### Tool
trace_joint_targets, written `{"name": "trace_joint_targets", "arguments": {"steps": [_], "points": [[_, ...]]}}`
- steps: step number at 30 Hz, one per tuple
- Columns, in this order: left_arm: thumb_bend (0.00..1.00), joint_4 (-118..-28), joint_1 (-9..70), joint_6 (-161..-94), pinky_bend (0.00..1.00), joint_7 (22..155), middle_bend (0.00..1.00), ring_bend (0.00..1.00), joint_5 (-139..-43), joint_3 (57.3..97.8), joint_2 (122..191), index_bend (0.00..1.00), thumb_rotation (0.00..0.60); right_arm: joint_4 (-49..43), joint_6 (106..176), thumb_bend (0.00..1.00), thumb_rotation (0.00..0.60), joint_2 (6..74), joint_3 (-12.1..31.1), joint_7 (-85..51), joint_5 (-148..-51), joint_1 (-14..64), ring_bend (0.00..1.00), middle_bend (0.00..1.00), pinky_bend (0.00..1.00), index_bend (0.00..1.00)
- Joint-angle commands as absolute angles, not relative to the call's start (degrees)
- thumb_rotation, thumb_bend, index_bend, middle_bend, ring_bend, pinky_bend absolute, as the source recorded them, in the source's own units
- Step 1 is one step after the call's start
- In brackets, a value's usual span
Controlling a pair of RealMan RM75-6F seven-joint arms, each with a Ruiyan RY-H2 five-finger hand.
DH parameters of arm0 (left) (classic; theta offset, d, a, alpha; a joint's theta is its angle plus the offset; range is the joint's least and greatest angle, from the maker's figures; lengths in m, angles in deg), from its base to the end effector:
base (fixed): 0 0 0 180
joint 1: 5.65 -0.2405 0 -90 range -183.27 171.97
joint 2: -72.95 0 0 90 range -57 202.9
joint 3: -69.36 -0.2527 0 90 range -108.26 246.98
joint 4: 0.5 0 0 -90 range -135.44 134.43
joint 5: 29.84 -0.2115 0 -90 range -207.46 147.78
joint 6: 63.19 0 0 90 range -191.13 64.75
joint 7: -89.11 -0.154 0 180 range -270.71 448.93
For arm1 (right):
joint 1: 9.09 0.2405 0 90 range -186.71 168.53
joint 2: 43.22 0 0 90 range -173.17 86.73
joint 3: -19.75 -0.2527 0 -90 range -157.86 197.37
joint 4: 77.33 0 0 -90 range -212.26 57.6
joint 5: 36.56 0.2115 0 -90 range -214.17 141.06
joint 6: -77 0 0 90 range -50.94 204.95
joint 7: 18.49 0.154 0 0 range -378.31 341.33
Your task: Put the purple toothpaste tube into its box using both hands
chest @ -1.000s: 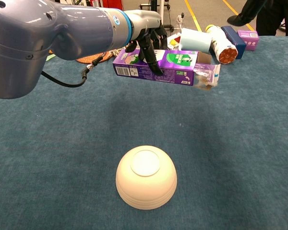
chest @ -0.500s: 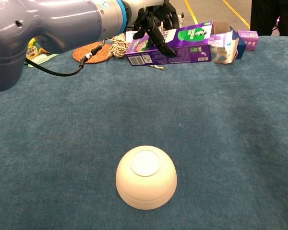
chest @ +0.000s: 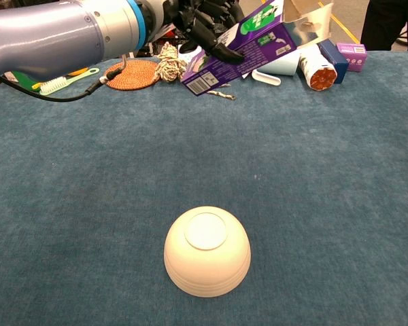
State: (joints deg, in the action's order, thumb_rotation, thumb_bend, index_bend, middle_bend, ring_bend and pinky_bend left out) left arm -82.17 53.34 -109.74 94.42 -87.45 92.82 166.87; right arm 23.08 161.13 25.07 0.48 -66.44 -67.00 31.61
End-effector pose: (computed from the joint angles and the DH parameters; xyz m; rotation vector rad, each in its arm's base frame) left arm 0.0030 0.3991 -0.0260 -1.8027 -1.4003 -1.4424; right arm -0.1979 -0.3745 0.1737 1.1377 -0.7339 0.5524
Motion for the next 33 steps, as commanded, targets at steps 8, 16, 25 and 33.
{"name": "trace_joint_targets", "arguments": {"steps": [8, 16, 25, 33], "points": [[0.25, -78.2, 54.7, -112.8, 0.82, 75.3, 0.57, 0.59, -85.9, 86.3, 168.2, 0.62, 0.600, 21.9, 157.2, 0.39, 0.600, 25.2, 2.5, -62.9, -69.0, 29.5, 0.16, 0.11, 0.51, 0.12], [0.25, -74.8, 55.7, -114.2, 0.79, 64.5, 0.57, 0.59, -78.8, 84.0, 172.2, 0.62, 0.600, 20.3, 154.0, 0.39, 0.600, 25.1, 4.3, -59.2, -71.5, 27.5, 0.16, 0.11, 0.51, 0.12], [0.24, -72.6, 56.3, -112.8, 0.50, 61.2, 0.23, 0.22, -74.2, 83.8, 174.4, 0.31, 0.600, 18.5, 152.7, 0.38, 0.600, 25.2, 5.0, -57.4, -72.7, 26.4, 0.16, 0.11, 0.48, 0.12], [0.14, -75.9, 56.9, -113.2, 0.27, 57.4, 0.00, 0.00, -70.3, 84.1, 172.8, 0.00, 0.600, 19.5, 151.7, 0.16, 0.600, 24.1, 4.9, -55.2, -73.7, 25.3, 0.14, 0.10, 0.32, 0.10]]}}
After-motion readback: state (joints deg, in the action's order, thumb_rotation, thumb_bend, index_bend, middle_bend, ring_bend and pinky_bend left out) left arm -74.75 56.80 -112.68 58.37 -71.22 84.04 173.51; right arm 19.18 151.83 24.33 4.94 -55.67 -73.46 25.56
